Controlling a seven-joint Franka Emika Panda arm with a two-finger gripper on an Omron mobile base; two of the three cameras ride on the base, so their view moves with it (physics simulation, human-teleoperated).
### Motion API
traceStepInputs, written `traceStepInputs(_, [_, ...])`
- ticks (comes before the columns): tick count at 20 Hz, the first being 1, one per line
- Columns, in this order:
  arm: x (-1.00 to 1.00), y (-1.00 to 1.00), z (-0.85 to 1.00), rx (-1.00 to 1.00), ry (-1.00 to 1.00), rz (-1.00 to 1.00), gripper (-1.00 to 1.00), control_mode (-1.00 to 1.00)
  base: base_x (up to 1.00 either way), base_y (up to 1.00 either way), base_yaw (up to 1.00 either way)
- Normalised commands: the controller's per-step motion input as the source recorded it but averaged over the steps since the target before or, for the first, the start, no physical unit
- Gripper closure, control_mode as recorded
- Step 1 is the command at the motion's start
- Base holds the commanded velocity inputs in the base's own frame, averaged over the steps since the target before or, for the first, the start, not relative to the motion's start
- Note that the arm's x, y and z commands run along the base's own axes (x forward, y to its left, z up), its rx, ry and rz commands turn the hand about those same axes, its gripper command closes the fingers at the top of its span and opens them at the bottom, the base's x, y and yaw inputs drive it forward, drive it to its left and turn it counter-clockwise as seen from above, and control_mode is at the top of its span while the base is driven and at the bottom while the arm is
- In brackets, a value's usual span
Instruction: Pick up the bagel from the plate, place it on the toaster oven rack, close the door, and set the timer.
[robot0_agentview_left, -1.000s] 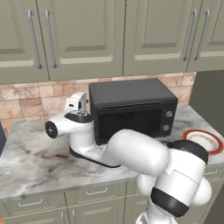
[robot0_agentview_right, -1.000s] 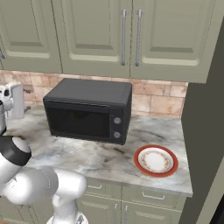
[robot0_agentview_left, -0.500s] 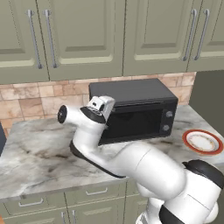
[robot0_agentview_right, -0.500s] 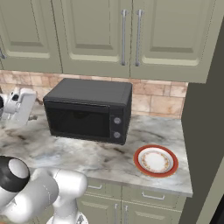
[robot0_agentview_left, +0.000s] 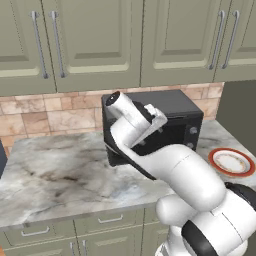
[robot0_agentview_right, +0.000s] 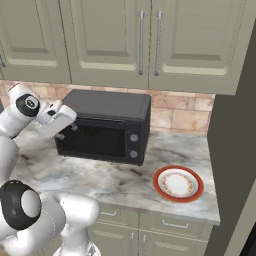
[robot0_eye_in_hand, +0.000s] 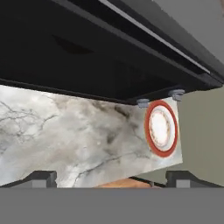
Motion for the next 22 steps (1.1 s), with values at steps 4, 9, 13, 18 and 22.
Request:
traceStepInputs(4, [-0.04, -0.76, -0.41, 0.16, -0.05, -0.28, -1.00, -1.00, 0.00, 0.00, 0.00])
traceStepInputs(9, [0.00, -0.56, -0.27, 0.06, -0.08, -0.21, -1.00, -1.00, 0.00, 0.00, 0.00])
traceStepInputs(13, [0.00, -0.48, -0.24, 0.00, -0.11, -0.13, -1.00, -1.00, 0.00, 0.00, 0.00])
traceStepInputs(18, [0.00, -0.50, -0.20, 0.00, -0.08, 0.00, -1.00, -1.00, 0.00, 0.00, 0.00])
traceStepInputs(22, [0.00, -0.51, -0.19, 0.01, -0.12, 0.03, -1.00, -1.00, 0.00, 0.00, 0.00])
